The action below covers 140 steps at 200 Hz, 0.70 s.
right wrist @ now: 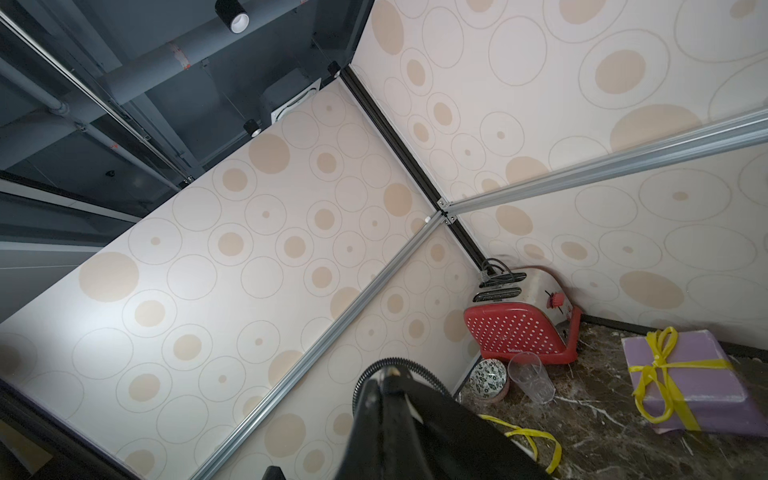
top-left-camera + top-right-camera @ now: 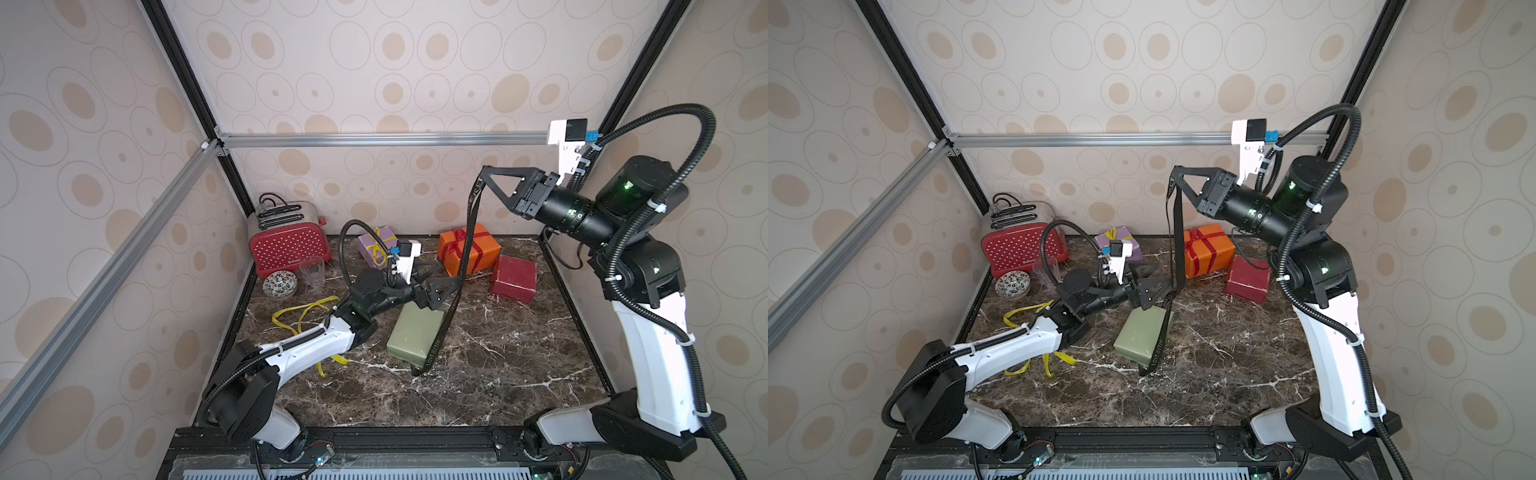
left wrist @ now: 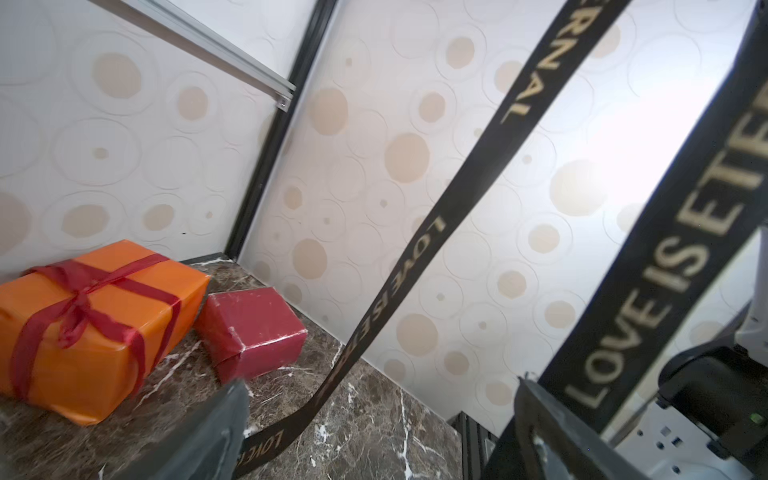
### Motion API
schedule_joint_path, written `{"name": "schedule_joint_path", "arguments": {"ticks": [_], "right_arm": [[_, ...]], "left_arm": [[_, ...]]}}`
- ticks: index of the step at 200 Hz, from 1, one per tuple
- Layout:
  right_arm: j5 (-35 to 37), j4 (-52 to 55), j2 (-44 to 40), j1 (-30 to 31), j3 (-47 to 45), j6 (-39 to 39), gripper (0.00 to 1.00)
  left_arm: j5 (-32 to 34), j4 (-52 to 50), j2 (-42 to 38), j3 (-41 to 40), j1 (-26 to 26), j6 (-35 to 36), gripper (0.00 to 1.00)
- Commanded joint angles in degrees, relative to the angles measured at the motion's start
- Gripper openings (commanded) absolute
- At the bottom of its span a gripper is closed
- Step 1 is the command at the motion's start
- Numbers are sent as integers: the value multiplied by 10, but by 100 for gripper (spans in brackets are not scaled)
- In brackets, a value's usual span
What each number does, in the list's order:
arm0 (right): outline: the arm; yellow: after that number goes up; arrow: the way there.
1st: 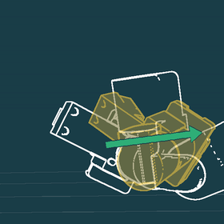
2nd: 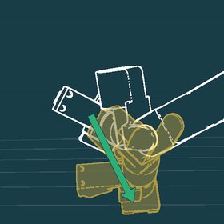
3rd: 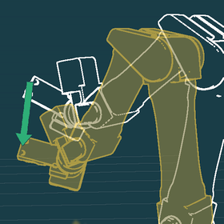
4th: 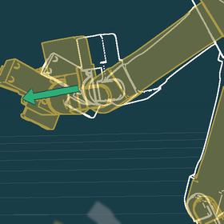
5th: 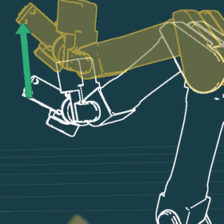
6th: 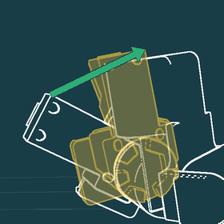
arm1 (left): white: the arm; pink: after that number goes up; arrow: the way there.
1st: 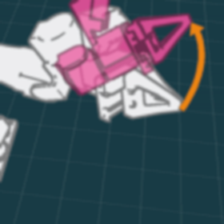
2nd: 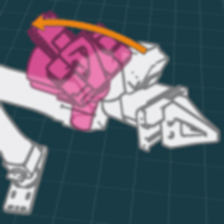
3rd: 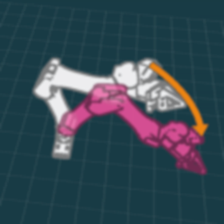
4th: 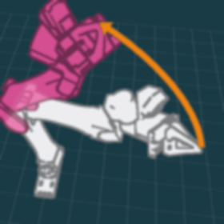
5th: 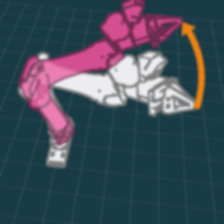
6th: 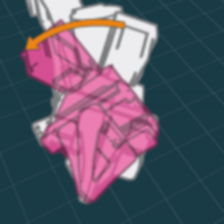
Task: Untie the ribbon bows on the gift boxes
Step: Pull the ribbon from the gift box, then place the ribbon at the center of the board.
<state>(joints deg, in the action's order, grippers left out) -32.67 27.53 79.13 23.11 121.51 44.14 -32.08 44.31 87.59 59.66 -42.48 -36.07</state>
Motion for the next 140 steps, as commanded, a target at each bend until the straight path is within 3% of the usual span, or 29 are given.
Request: {"name": "schedule_joint_path", "arguments": {"ticks": [1, 21, 66, 85, 101, 112, 140], "right_arm": [[-13, 2, -31, -4, -17, 1, 0], [-12, 6, -46, -4, -31, -1, 0], [-6, 21, -61, -7, -49, -12, 0], [-2, 29, -69, -10, -54, -19, 0], [-1, 30, -77, -13, -61, -20, 0], [0, 30, -82, -14, -65, -20, 0], [6, 41, -91, -17, -73, -30, 0]], "left_arm": [[-120, 9, 42, 94, 3, 13, 99], [-182, 67, 79, 137, 2, -49, 99], [-219, 81, 108, 169, 1, -87, 98], [-185, -18, 80, 155, 5, -15, 97], [-111, -172, 52, 153, 7, 101, 96], [-66, -227, 39, 146, 9, 141, 97], [-60, -166, 10, 90, 36, 96, 99]]}}
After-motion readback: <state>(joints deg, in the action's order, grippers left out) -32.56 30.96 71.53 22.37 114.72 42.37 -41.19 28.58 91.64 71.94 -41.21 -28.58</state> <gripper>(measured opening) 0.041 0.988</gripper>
